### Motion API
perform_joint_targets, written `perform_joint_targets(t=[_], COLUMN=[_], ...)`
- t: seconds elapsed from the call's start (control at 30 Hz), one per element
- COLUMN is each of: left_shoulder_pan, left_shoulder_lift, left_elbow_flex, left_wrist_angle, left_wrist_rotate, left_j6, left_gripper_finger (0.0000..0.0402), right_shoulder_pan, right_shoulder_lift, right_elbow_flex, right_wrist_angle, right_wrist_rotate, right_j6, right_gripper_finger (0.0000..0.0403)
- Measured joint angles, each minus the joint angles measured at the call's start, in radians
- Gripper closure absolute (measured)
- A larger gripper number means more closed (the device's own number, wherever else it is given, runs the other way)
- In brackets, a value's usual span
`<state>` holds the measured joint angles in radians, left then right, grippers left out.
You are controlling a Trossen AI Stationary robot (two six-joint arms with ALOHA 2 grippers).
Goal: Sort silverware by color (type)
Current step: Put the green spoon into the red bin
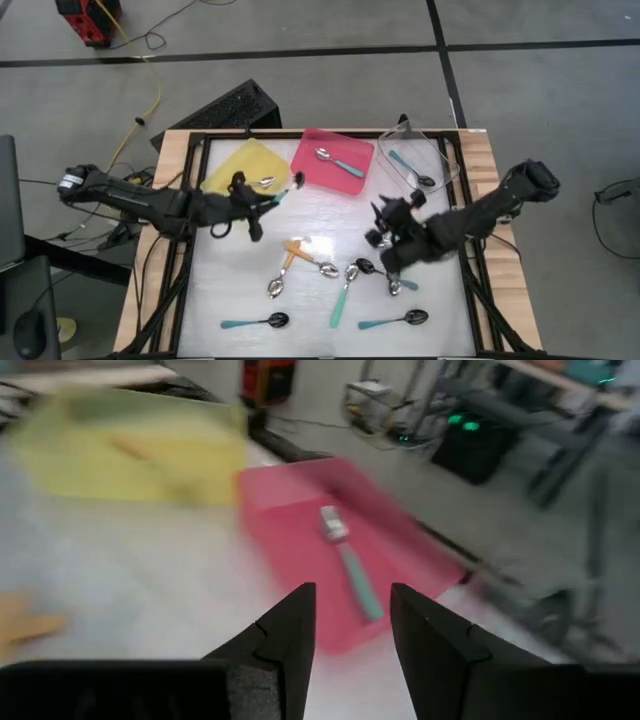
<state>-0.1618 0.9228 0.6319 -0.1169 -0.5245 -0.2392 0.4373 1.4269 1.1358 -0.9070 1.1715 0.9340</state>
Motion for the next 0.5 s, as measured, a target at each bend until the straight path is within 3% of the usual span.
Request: perform_joint_targets(t=[0.17, 0.37, 0.5], left_shoulder_pan=[0.13, 0.208, 0.219], left_shoulder_lift=[0.0, -0.019, -0.068], left_elbow_flex=[0.0, 0.0, 0.001], left_wrist_angle=[0.096, 0.152, 0.158], left_wrist_rotate=[0.206, 0.293, 0.352], left_j6=[0.135, 0.217, 0.244], left_gripper_finger=[0.0365, 0.0365, 0.0365], right_shoulder_pan=[-0.148, -0.297, -0.395], right_shoulder_lift=[-0.001, -0.001, -0.002], right_elbow_flex=[0.0, 0.0, 0.0], right_wrist_angle=[0.136, 0.507, 0.622], right_wrist_rotate=[-0.154, -0.51, -0.755], right_j6=[-0.291, -0.743, -0.873], right_gripper_finger=[0.0246, 0.0246, 0.0246])
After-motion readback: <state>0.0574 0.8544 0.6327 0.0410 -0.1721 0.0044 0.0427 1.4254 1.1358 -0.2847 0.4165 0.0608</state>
